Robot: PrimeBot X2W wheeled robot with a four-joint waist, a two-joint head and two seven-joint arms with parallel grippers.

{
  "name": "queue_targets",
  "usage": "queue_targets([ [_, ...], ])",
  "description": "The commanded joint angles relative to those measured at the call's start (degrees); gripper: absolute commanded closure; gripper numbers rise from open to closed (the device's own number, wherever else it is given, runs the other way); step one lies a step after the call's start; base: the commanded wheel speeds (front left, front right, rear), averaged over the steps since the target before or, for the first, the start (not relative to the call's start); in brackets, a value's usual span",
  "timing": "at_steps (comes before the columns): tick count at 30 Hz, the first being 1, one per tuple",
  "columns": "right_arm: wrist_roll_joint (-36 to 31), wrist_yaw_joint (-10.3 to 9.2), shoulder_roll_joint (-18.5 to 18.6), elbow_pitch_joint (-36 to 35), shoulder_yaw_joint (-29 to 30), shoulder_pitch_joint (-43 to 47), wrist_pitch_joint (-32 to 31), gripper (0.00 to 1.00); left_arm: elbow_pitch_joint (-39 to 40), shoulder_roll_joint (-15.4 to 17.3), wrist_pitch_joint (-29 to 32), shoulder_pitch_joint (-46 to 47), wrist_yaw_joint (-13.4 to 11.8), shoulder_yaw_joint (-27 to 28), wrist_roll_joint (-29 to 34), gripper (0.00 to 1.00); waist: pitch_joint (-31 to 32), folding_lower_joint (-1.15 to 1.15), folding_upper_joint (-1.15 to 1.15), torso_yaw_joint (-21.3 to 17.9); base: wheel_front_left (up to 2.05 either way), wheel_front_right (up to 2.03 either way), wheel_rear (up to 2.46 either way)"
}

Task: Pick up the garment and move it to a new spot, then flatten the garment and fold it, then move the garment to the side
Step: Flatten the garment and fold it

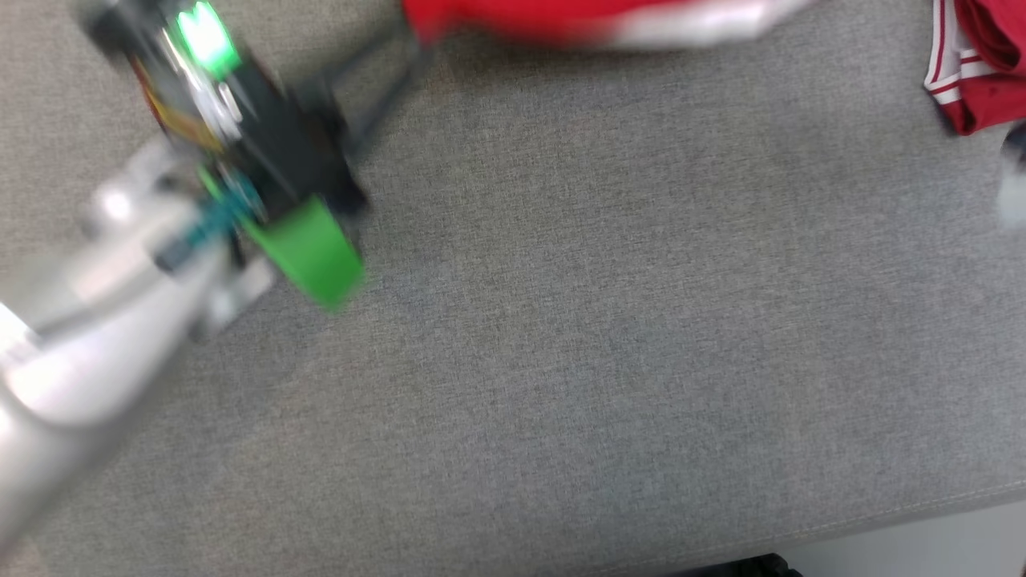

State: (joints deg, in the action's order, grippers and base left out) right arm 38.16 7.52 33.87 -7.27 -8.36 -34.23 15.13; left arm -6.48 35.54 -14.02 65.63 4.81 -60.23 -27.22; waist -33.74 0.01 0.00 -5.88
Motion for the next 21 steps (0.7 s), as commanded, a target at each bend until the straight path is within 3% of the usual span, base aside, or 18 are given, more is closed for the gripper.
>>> queue_targets([
  [1, 1.31, -0.08, 0.3, 0.02, 0.38, 3.27, -0.01, 1.0, 0.89, -0.15, -0.34, -3.67, -0.67, -1.05, -0.97, 1.0, 1.81, -0.01, 0.0, 0.39, 0.0, 0.0, 0.0],
  [7, 7.3, -0.07, 1.07, 0.86, -0.81, 19.74, -0.01, 1.0, 3.8, 0.81, 1.8, -20.16, -3.93, -7.53, -5.79, 1.0, 6.73, -0.01, 0.0, -0.97, 0.0, 0.0, 0.0],
  [14, 14.98, -0.07, 6.1, 3.46, -4.64, 30.27, -0.65, 1.0, 8.77, 4.84, 7.62, -30.92, -7.28, -11.04, -8.08, 1.0, 11.54, -0.01, 0.0, -1.41, 0.0, 0.0, 0.0],
  [17, 19.06, -0.08, 8.62, 2.05, -4.91, 33.61, -2.36, 1.0, 12.2, 6.92, 9.76, -33.17, -7.94, -11.48, -8.61, 1.0, 12.99, -0.01, 0.0, -0.89, 0.0, 0.0, 0.0],
  [21, 23.84, -0.09, 12.79, -1.66, -3.09, 38.59, -3.69, 1.0, 18.74, 9.41, 12.93, -35.38, -7.04, -12.02, -10.45, 1.0, 14.17, -0.01, 0.0, 0.3, 0.0, 0.0, 0.0],
])
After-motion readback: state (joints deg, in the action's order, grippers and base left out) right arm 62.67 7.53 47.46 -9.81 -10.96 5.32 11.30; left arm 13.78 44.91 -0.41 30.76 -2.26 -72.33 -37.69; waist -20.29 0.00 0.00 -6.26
